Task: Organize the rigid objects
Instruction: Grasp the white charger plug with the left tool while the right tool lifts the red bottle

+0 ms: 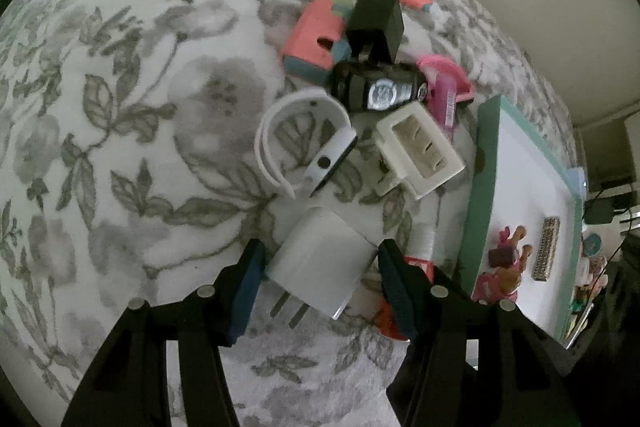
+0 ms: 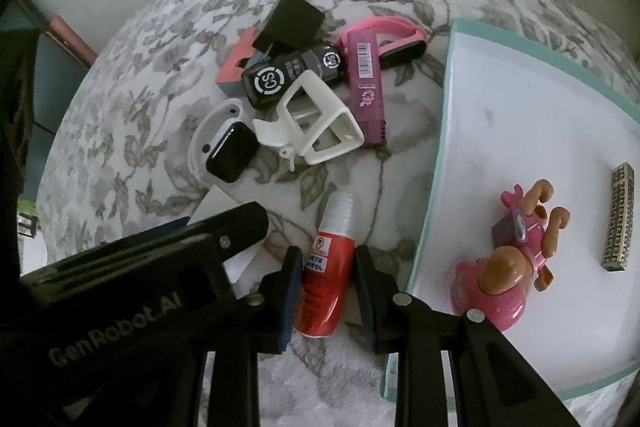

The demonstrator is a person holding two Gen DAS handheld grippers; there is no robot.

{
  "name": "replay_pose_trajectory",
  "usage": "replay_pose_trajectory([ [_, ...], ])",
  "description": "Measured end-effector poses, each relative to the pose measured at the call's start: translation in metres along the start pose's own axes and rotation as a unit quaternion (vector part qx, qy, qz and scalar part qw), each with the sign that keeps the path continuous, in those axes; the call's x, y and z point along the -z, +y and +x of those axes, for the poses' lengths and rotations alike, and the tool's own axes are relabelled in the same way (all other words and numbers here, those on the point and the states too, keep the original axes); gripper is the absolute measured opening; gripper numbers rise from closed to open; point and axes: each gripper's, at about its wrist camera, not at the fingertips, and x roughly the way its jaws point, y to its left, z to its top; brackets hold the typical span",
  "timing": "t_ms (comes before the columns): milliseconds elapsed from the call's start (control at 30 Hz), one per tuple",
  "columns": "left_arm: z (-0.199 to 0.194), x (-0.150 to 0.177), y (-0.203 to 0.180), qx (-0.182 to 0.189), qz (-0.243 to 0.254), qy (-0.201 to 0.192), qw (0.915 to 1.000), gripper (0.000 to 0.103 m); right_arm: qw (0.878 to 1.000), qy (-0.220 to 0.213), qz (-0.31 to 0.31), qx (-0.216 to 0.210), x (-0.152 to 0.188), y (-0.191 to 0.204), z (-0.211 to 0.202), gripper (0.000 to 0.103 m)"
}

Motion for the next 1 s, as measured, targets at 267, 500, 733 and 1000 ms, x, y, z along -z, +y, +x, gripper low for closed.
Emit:
replay_pose_trajectory([
  [267,-0.004,0.001,0.003,-0.007,0.005,-0.004,1.0,0.061,0.999,0.0,-0.03,0.017,0.0,0.008,0.005,0.028],
  [500,0.0,-0.002,-0.005,-0.005,0.0,-0.005,1.0,0.06,0.999,-0.003,-0.031,0.016,0.001,0.008,0.004,0.027],
  [733,-0.004,-0.006,0.001,-0.01,-0.014,-0.015,0.9997,0.06,1.0,0.002,-0.014,-0.012,0.0,0.004,0.001,0.026],
  [1000,-0.03,-0.012,0.002,0.001,-0.023,-0.06,0.9979,0.06,0.999,-0.035,-0.007,-0.034,-0.006,0.003,-0.033,0.026],
])
